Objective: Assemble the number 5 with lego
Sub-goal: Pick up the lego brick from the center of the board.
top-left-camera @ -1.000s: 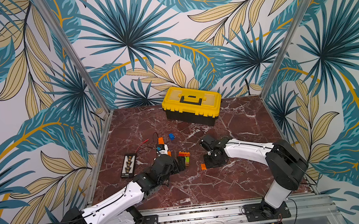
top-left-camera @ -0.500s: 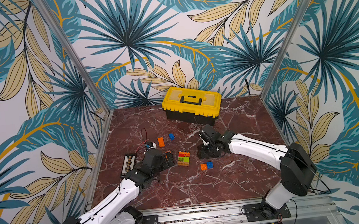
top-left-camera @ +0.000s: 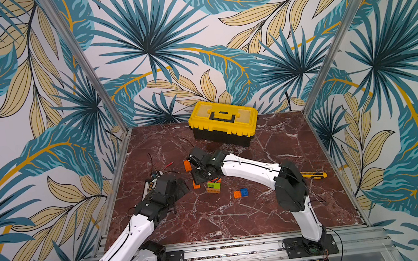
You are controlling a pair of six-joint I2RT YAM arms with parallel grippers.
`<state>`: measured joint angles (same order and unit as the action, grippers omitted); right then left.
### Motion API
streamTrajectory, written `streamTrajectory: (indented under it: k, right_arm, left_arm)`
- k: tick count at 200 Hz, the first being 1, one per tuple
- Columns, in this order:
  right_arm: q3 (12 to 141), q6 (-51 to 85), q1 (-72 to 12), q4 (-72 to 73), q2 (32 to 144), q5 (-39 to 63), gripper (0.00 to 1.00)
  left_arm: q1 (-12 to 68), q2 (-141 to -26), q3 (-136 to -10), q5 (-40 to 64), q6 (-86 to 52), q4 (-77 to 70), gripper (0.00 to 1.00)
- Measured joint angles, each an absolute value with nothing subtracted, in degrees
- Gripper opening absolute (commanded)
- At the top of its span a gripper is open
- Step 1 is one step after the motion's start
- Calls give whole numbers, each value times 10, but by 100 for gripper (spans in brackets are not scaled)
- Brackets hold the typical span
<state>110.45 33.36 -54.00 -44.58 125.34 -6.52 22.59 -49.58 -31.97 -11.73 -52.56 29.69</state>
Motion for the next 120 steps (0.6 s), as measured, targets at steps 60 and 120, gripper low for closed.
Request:
streamTrajectory:
  k: [60,120]
  right_arm:
    - [1313,330,-555,-552,1412,-108,61]
    - [1445,331,-560,-639,1507,-140,63]
  left_arm:
    - [223,-412,-296,-187,-587,355,100]
    - [223,-385,-293,-215,-609,389,100]
